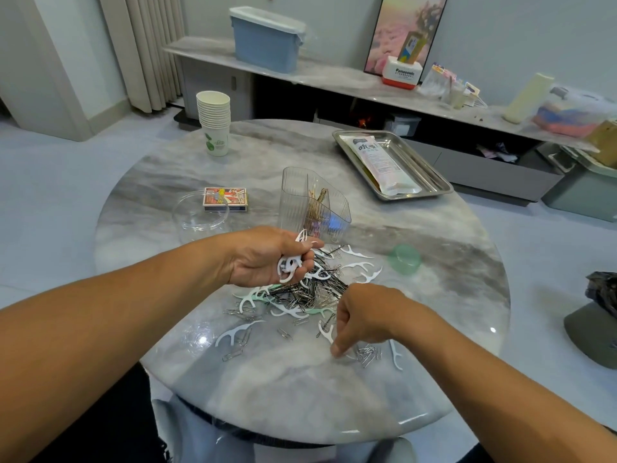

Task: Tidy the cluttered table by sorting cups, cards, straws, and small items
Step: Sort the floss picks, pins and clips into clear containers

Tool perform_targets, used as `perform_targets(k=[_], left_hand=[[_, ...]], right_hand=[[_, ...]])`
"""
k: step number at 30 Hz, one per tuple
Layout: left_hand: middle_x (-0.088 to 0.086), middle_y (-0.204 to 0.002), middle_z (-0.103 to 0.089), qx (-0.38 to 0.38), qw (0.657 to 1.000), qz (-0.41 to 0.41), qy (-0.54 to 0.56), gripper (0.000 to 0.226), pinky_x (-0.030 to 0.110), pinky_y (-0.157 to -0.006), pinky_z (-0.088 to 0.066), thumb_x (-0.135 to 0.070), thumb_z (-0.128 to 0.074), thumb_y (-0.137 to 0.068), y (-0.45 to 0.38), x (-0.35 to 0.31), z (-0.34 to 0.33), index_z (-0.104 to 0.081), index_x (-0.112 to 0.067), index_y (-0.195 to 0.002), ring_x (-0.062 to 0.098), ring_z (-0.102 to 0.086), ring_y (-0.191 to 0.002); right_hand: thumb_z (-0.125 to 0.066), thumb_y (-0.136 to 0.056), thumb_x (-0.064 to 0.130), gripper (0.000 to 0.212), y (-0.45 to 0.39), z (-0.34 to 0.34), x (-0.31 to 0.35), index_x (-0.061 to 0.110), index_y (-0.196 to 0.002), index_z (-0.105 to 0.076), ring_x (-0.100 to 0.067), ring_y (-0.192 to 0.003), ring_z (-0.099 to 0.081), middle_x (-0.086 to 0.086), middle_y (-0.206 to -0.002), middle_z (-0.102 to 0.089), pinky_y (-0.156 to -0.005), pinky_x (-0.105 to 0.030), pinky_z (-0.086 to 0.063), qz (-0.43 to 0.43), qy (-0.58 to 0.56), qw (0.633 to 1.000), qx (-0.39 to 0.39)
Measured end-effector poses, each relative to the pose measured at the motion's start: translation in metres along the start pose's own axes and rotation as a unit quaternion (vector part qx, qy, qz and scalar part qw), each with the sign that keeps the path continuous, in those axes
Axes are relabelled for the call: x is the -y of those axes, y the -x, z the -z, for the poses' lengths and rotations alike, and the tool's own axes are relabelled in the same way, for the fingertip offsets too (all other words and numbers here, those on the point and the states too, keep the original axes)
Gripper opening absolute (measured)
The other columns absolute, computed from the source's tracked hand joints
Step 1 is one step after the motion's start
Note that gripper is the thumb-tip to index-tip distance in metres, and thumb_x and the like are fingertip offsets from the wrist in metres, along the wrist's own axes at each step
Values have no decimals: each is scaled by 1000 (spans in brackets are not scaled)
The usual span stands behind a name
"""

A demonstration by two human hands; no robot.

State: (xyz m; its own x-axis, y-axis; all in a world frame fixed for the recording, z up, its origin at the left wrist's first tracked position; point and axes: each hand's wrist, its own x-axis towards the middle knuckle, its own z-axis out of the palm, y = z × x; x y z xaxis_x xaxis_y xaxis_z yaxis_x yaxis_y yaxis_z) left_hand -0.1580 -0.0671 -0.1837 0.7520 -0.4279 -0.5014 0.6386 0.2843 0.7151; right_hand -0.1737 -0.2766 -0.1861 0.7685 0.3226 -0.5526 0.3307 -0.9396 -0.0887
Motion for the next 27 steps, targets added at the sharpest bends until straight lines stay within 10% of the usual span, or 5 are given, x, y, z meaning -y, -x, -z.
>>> perform_targets(k=[9, 17, 23, 27], left_hand=[[10, -81, -62, -7, 999, 38, -16, 68, 28, -64, -60, -62, -35, -100, 3, -1, -3, -58, -3, -125, 21, -66, -75], [13, -87, -63, 1, 992, 95, -83, 79, 29, -66, -60, -72, -28, -96, 2, 9, -3, -57, -2, -121, 23, -64, -79], [16, -79, -57, 61, 988, 104, -97, 78, 26, -55, -55, -75, -29, -93, 5, 12, -18, -60, -3, -97, 22, -62, -69], [8, -76, -55, 29, 995, 66, -65, 68, 20, -44, -48, -71, -33, -95, 4, 3, -12, -58, -9, -108, 15, -54, -63]], right_hand=[[-65, -84, 19, 14, -3, 0, 0, 13, -93, -74, -24, -90, -68, -3, -94, -75, -75, -34, -55, 36, 48, 998, -30], [-78, -89, 14, 6, 6, 39, -11, 18, -93, -76, -1, -72, -63, 6, -79, -74, -72, -20, -51, 191, -311, 926, -93], [-78, -87, 16, 8, -6, 29, 13, 22, -91, -79, -5, -86, -68, 10, -89, -73, -87, -21, -47, 289, -185, 916, -206], [-76, -89, 14, 9, -13, 31, 9, 21, -92, -77, -4, -83, -66, 8, -89, -71, -79, -23, -52, 222, -358, 853, -307]])
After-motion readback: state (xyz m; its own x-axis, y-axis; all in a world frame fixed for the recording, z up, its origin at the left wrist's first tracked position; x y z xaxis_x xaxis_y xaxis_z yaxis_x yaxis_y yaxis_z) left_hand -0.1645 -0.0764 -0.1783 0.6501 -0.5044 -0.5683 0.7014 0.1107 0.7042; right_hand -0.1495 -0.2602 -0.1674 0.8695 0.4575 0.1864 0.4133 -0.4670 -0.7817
